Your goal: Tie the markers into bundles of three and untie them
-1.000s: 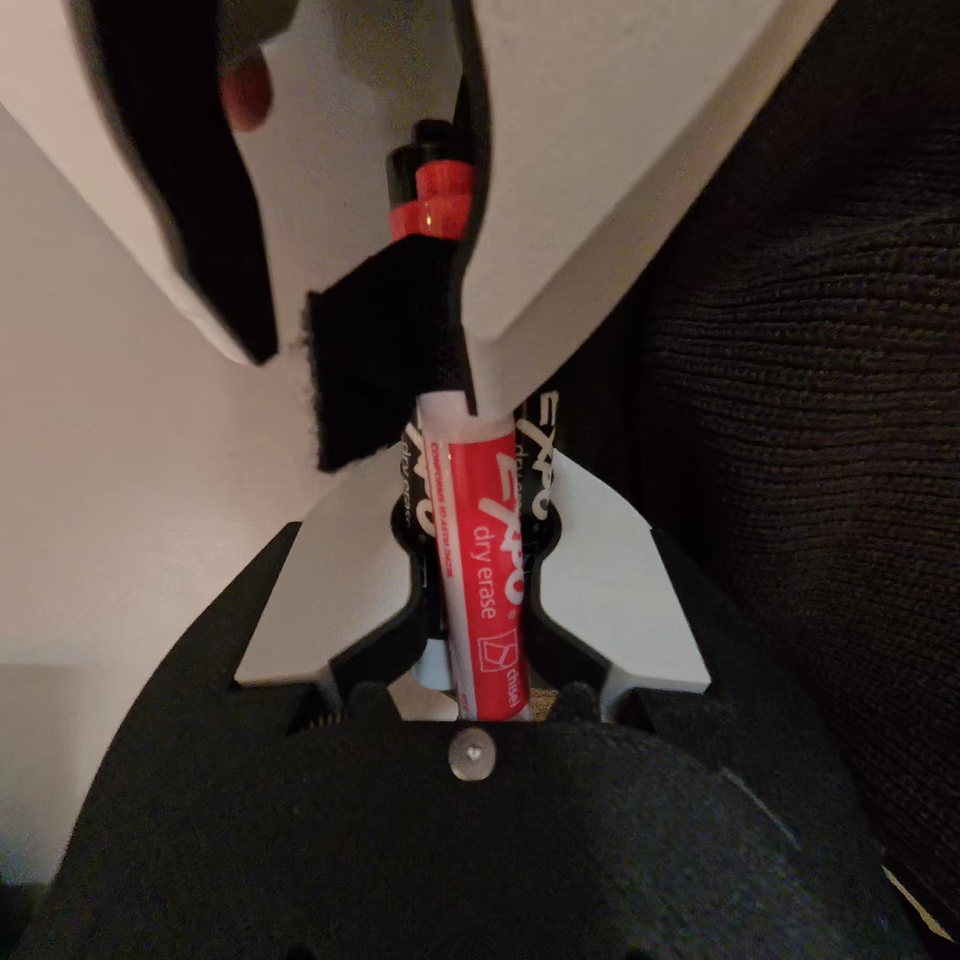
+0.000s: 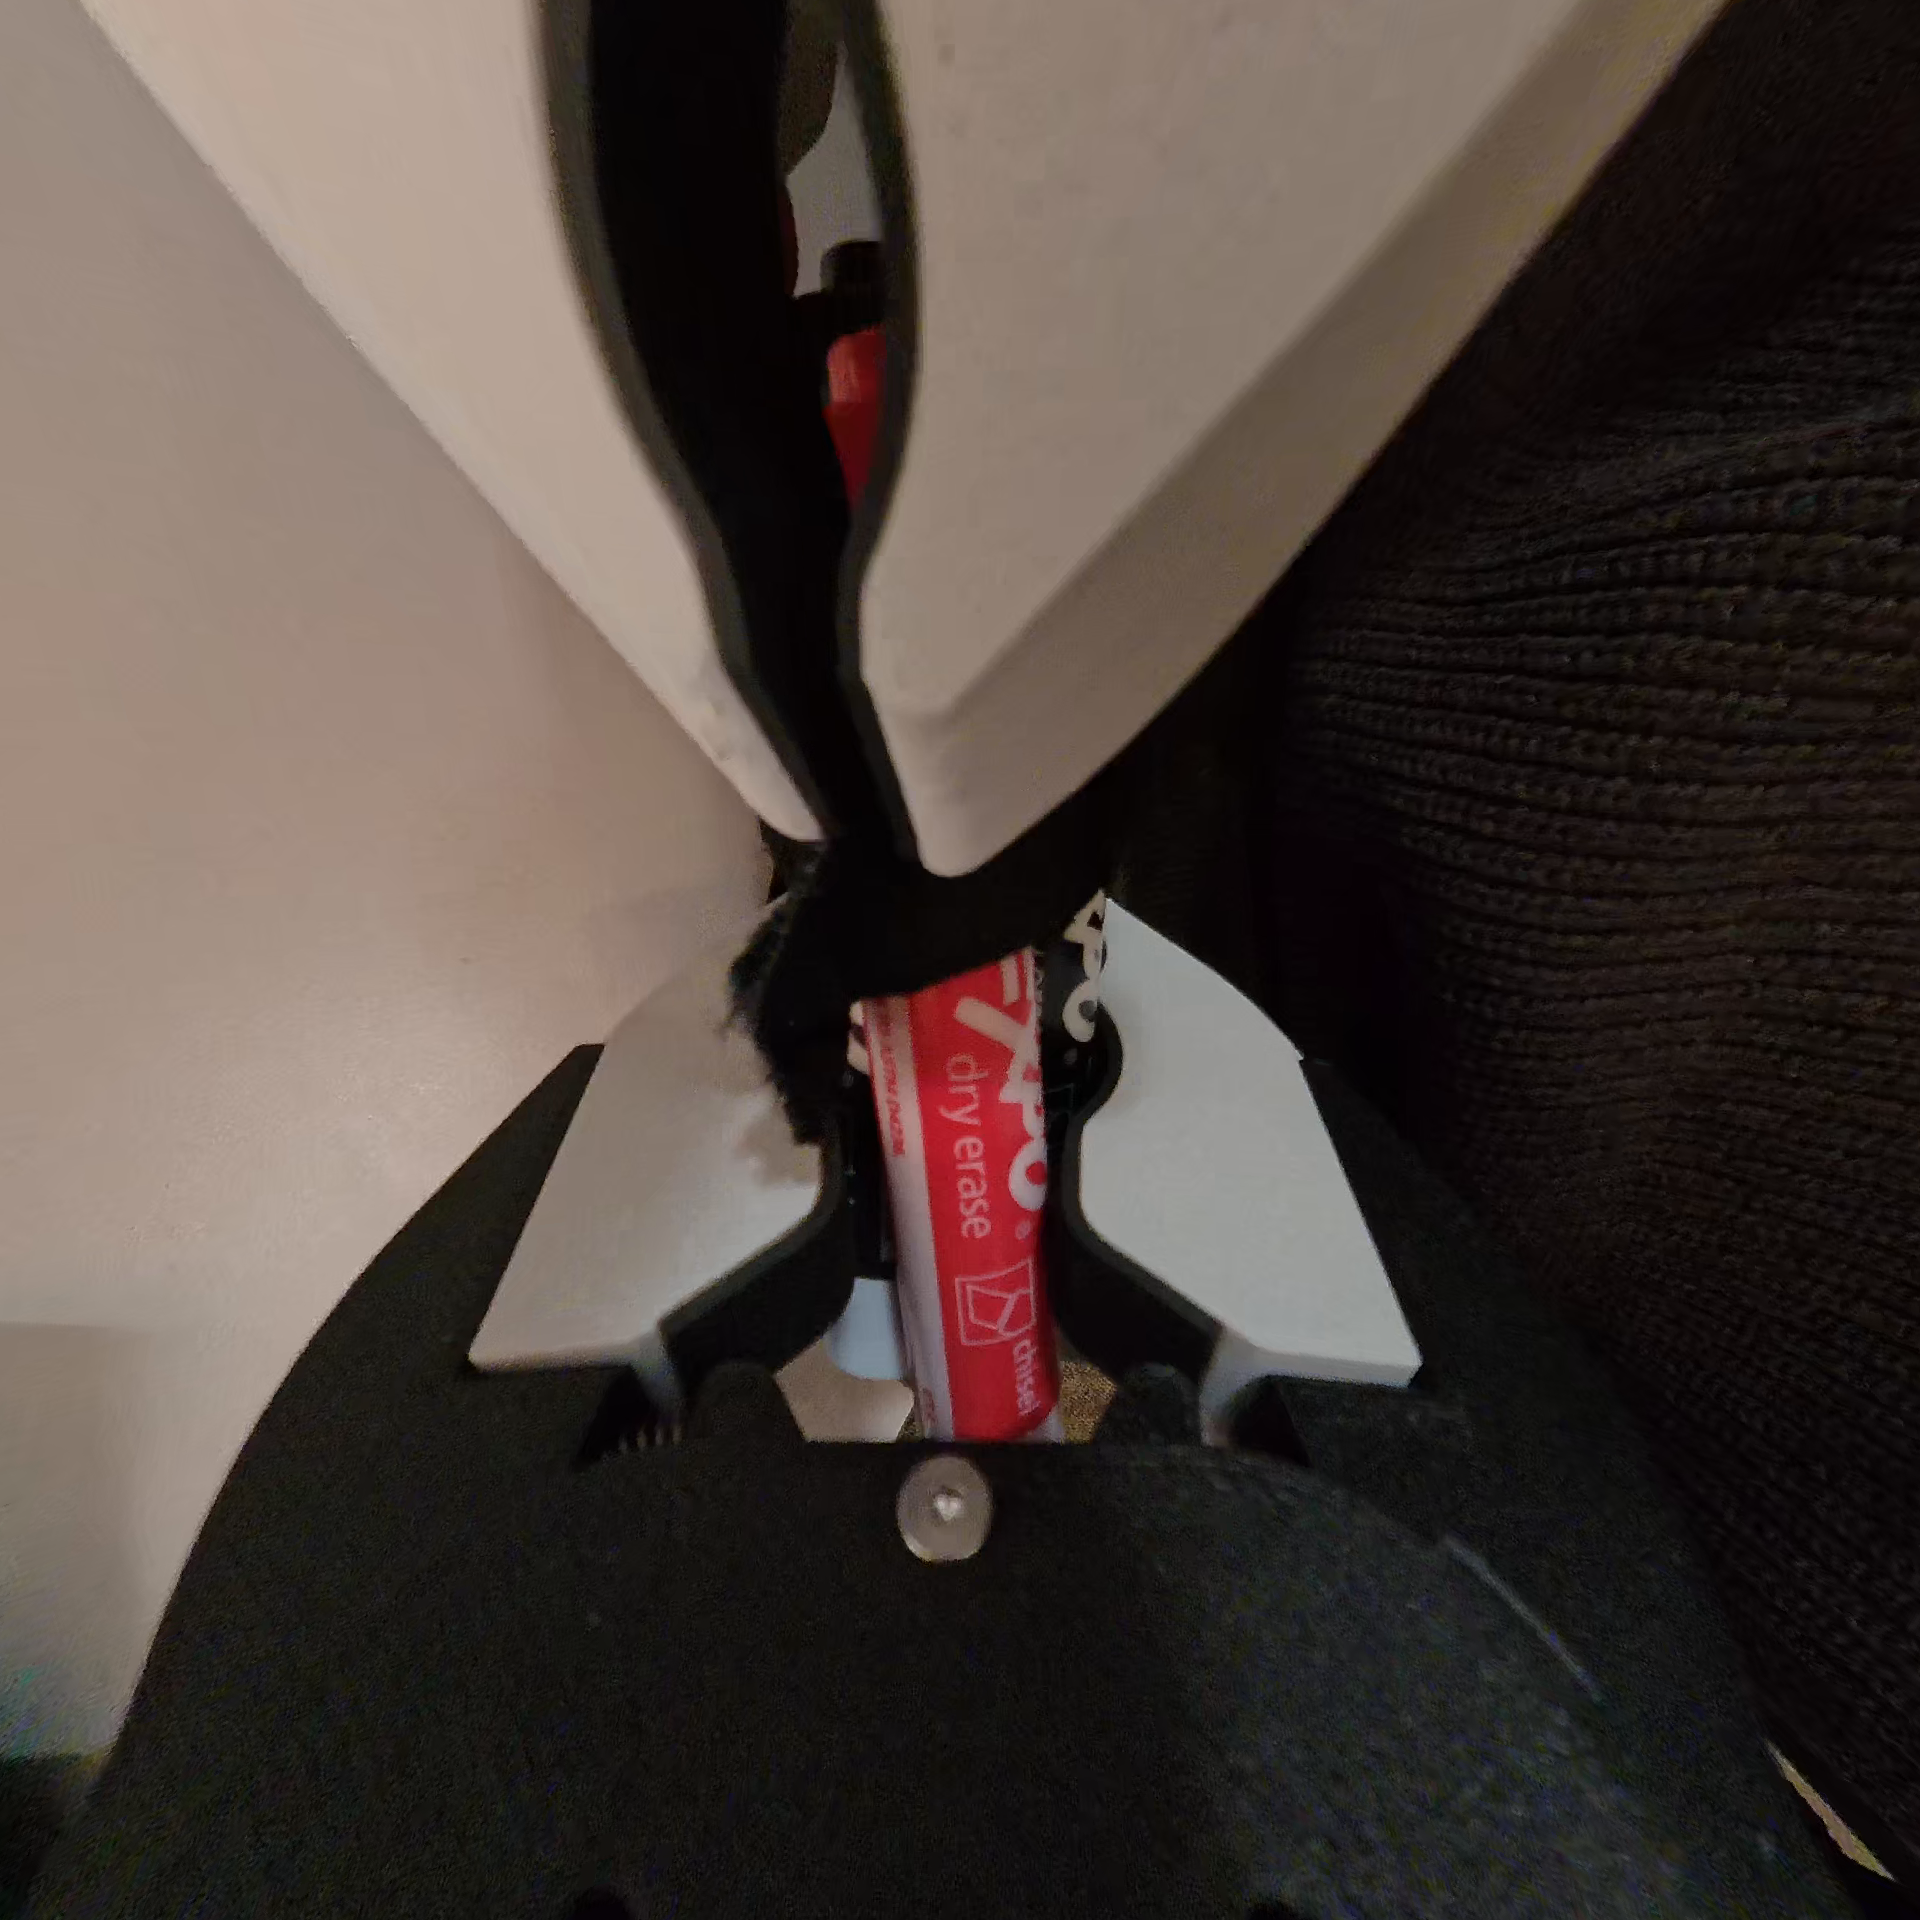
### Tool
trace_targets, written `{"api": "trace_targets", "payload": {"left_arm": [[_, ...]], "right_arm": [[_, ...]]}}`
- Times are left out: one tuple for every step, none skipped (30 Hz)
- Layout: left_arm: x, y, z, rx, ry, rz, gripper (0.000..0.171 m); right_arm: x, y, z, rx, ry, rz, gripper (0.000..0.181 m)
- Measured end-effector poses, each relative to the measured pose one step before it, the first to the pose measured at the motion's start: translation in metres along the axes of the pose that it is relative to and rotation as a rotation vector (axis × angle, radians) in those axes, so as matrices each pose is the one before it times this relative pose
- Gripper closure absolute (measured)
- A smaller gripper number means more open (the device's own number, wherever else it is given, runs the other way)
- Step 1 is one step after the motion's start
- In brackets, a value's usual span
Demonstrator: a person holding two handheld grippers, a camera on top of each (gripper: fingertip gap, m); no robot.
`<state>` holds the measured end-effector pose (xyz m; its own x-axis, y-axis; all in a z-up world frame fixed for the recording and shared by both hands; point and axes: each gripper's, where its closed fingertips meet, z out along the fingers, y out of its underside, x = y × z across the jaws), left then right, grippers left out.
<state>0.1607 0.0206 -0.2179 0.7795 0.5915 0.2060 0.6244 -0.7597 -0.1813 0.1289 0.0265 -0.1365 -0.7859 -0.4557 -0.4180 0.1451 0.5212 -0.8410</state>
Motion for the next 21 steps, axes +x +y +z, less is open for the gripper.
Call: {"api": "trace_targets", "payload": {"left_arm": [[-0.00001,0.00012,-0.00004,0.00025,0.001,0.0003,0.128],[-0.00009,-0.00018,-0.00015,0.00192,0.0006,-0.0017,0.129],[-0.00036,-0.00049,-0.00051,0.00359,-0.0017,-0.0007,0.129],[-0.00031,-0.00027,-0.0007,0.00217,-0.0017,0.0,0.129],[-0.00016,-0.00006,-0.00062,0.00228,-0.0011,0.0001,0.129],[-0.00024,0.00008,-0.0006,0.00201,-0.0004,-0.0007,0.129],[-0.00052,0.00003,-0.00034,0.00129,-0.0015,-0.0009,0.128],[-0.00052,0.00007,-0.00036,0.00098,-0.0013,-0.0005,0.128],[-0.00011,-0.00011,-0.00017,0.00121,0.0006,0.0005,0.128],[-0.00004,-0.0005,-0.00017,0.00264,-0.0004,0.0018,0.128],[-0.00002,-0.00026,-0.00006,0.00105,-0.0011,0.0016,0.128],[0.00001,-0.00029,0.00002,-0.00033,-0.0016,0.0024,0.128],[0.00021,-0.00014,0.00001,-0.00057,-0.0012,0.0027,0.128],[0.00014,-0.00014,0.00003,0.00006,-0.0014,0.0023,0.128],[-0.00002,-0.00001,-0.00009,-0.00077,-0.0014,0.0008,0.128],[-0.00014,0.00042,0.00001,-0.00303,-0.0013,0.0011,0.128],[-0.00032,0.00151,0.00051,-0.00816,-0.003,0.0023,0.128],[0.00035,0.00014,0.0005,-0.00054,0.0024,0.002,0.128],[0.00054,-0.00083,0.00025,0.00341,0.0028,0.0,0.128],[0.00046,-0.00098,-0.00013,0.00347,0.0021,-0.0001,0.128],[0.00022,-0.00074,-0.00028,0.00303,0.0002,0.0013,0.128]], "right_arm": [[0.00014,0.00067,0.00071,-0.0083,0.0053,-0.006,0.175],[0.00107,0.00086,-0.00053,-0.0103,0.0096,-0.0069,0.171],[0.00177,0.00087,-0.00187,-0.0103,0.0136,-0.0074,0.163],[0.00164,0.00007,-0.00328,-0.0027,0.0123,-0.008,0.158],[0.00115,-0.00091,-0.00434,0.0067,0.008,-0.006,0.156],[0.00083,-0.00094,-0.00468,0.0087,0.005,-0.0038,0.155],[0.00084,-0.00035,-0.00448,0.0057,0.0042,-0.004,0.155],[0.00112,0.00044,-0.00363,0.0007,0.0071,-0.006,0.156],[0.00155,0.00095,-0.00245,-0.0021,0.0102,-0.008,0.157],[0.00065,0.00063,-0.00097,-0.0014,0.0059,-0.0089,0.157],[-0.00071,0.00079,0.00051,-0.0031,-0.0004,-0.0086,0.158],[-0.00071,0.00115,0.00192,-0.0075,-0.0001,-0.008,0.158],[-0.00127,0.0017,0.00266,-0.0118,-0.0025,-0.0099,0.158],[-0.00184,0.00233,0.00317,-0.015,-0.0047,-0.0122,0.158],[-0.00182,0.0028,0.00309,-0.0182,-0.0041,-0.0148,0.158],[-0.0006,0.00237,0.00233,-0.0157,0.0043,-0.017,0.16],[-0.00013,0.00124,0.00116,-0.0067,0.0057,-0.0164,0.16],[-0.00064,0.00037,-0.00013,-0.0024,-0.0013,-0.008,0.16],[-0.00034,0.00024,-0.00069,-0.0025,-0.0036,-0.0013,0.16],[-0.00029,-0.00004,-0.00126,0.0002,-0.0044,0.0013,0.16],[-0.00007,-0.00001,-0.00146,0.0008,-0.0035,0.0009,0.16]]}}
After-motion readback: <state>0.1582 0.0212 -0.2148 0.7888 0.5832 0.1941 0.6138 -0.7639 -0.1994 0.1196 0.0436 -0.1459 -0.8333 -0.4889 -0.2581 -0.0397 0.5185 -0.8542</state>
